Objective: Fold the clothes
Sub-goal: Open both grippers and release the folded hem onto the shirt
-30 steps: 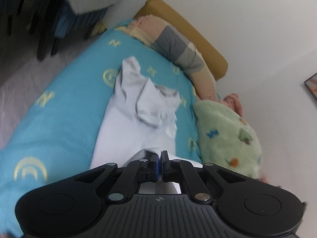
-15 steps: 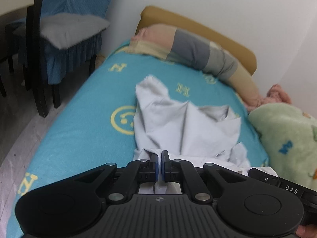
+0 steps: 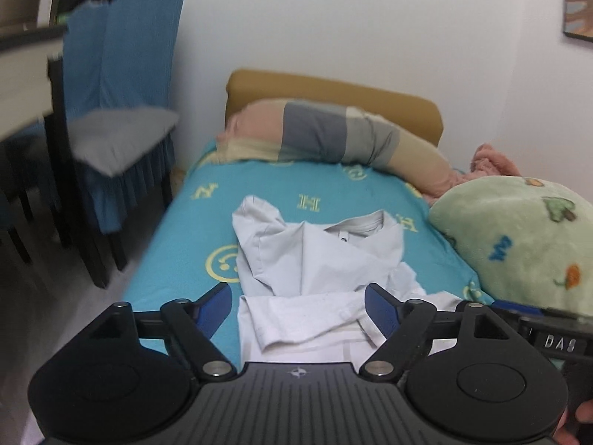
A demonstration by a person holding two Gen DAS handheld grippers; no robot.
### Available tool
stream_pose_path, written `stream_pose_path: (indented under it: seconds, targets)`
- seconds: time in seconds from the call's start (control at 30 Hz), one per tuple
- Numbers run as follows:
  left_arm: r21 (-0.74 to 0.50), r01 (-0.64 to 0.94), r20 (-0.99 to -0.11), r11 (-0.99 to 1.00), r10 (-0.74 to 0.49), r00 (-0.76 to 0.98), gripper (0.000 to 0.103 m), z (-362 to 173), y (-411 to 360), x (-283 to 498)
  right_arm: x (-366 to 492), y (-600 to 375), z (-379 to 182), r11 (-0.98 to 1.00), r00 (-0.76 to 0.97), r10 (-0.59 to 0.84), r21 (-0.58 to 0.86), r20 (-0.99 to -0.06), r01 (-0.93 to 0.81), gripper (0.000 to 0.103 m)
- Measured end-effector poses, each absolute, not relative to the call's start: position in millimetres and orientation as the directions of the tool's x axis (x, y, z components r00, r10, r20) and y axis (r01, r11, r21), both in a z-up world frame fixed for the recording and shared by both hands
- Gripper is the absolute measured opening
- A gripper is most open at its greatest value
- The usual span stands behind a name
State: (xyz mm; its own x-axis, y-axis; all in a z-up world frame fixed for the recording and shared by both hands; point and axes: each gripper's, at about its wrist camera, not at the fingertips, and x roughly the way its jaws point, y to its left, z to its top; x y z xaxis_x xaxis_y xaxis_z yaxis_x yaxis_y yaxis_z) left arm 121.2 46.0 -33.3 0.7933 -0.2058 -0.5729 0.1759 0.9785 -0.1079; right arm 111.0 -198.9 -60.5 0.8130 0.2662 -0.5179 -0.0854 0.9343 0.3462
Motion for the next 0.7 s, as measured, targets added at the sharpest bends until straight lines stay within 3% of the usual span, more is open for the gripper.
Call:
stream_pose_path:
  seconds: [0.07, 0.4, 0.7]
  targets:
    - [-0.106, 0.163, -0.562, 0.981, -0.194, 0.804, 0.089, -23, 47, 97, 91, -198, -47, 0.934, 0.827, 0.263, 0.347, -0.497, -0.088, 0.080]
    - [-0.114, 0.143, -0.536, 0.983, -0.182, 0.825, 0.096, -11, 58, -5, -16, -190, -14, 0.948, 0.892, 0.229, 0.299, -0.389, -0.113, 0.080]
    - [-0.059, 0.186, -0.486, 0.981, -0.191, 0.853, 0.099, -6, 44, -26, -25, -182, -21, 0.959, 0.873, 0.235, 0.250, -0.427, -0.135, 0.080]
